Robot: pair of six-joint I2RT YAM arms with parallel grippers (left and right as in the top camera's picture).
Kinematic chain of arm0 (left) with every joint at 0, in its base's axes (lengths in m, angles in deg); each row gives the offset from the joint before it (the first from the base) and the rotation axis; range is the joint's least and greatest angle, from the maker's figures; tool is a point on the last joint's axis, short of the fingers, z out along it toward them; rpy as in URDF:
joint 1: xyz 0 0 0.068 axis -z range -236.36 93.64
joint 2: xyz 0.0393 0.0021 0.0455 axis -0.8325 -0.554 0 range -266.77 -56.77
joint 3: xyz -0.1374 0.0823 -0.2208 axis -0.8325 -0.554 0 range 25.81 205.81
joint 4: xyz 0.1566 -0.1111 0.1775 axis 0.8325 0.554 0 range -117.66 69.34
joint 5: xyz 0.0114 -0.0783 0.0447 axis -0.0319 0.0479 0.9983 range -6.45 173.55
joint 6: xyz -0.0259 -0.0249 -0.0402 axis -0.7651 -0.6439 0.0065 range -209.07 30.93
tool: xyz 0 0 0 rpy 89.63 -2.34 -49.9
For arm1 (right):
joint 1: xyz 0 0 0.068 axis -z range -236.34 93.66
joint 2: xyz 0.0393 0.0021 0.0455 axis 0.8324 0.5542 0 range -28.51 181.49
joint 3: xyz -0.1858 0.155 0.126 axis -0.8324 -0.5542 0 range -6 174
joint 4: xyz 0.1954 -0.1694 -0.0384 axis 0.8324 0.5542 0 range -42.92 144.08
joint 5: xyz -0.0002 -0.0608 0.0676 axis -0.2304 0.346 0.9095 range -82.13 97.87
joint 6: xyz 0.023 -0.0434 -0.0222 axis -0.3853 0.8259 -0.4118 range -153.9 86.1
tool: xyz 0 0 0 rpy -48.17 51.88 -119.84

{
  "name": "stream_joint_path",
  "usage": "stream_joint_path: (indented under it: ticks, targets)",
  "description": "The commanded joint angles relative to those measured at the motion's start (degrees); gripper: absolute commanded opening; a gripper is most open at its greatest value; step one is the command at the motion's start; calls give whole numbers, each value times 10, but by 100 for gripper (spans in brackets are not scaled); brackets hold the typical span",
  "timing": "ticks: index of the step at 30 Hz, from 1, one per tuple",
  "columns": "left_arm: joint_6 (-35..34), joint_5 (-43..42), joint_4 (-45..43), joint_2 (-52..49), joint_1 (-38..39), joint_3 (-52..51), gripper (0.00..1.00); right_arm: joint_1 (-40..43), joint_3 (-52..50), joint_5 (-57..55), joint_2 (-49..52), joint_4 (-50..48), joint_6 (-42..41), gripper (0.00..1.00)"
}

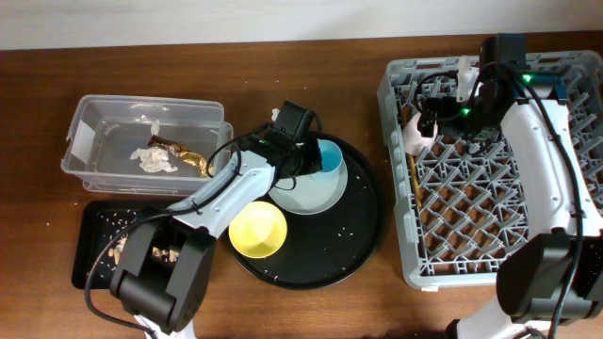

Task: Sort waste into correct bins and load items into the dishwasher rack
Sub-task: 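Grasp the blue cup with the left gripper and lift it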

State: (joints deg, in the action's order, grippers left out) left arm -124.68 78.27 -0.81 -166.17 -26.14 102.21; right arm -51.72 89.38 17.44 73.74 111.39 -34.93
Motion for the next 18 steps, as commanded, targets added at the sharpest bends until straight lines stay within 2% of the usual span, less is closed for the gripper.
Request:
stream_joint_path:
  ticks: [1, 3, 10, 15, 18]
  targets:
    - [2, 6, 1, -6, 0, 4, 14, -1, 10, 3, -9, 0, 1, 98]
    - [2, 6, 2, -6, -3, 4, 1, -1, 10, 3, -9, 0, 1, 98]
    - [3, -20, 2, 4, -16, 4, 1, -1, 10, 3, -9, 0, 1, 98]
    - [29, -214, 1, 60, -71, 6, 1, -1, 10, 3, -9, 0, 1, 98]
    - [63, -414, 1, 95, -130, 7, 1, -1, 10, 3, -9, 0, 1, 98]
